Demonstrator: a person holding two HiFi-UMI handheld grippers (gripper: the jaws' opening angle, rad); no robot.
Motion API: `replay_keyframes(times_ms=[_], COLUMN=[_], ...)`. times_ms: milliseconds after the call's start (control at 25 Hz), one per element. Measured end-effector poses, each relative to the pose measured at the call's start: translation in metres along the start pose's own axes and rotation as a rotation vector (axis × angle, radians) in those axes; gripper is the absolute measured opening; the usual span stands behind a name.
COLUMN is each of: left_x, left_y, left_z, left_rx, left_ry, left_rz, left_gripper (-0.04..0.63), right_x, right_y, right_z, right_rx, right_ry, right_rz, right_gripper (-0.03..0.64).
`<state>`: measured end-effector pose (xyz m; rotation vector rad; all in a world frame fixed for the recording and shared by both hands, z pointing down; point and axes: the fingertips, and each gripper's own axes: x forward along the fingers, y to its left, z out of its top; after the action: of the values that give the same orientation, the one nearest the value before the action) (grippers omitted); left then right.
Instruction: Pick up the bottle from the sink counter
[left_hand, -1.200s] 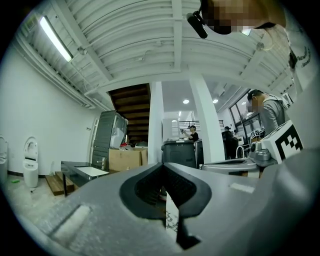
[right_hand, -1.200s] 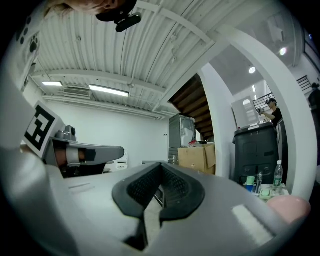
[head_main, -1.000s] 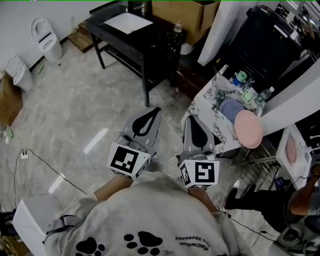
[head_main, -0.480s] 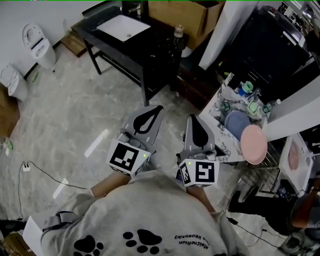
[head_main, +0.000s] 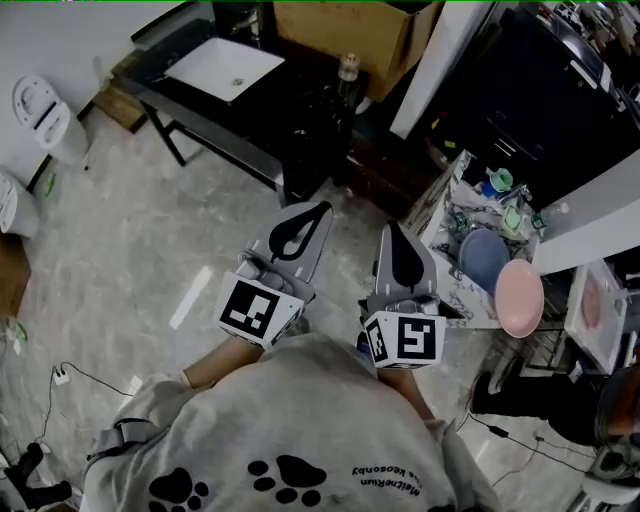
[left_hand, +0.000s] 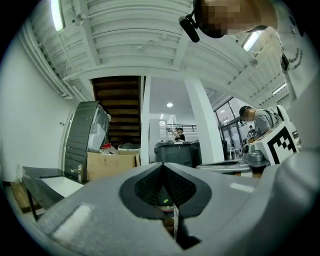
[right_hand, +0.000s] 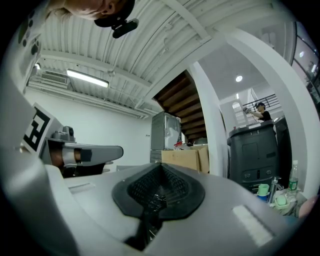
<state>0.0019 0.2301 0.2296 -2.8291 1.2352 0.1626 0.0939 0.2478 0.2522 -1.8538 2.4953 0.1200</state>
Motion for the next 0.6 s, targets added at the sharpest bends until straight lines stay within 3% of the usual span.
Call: replay_keyframes(times_ms=[280,600], left_x=[0.01,0.005], left_y=[0.037,0.064], left_z=[-0.012,-0.026], left_rx=[-0.054,-0.093], left_ry=[-0.004,0.008], left_rz=[-0.024,0.009], left_gripper=[0.002,0.002], right_x=[0.031,0.057], right_y=[0.011,0.03], right_z=[-0.007,-0.016], right_rx=[-0.032,-0.034], right_ry=[0.033,0.059], right_rz=[-0.028,0.02], right_gripper=[0.0,0.0])
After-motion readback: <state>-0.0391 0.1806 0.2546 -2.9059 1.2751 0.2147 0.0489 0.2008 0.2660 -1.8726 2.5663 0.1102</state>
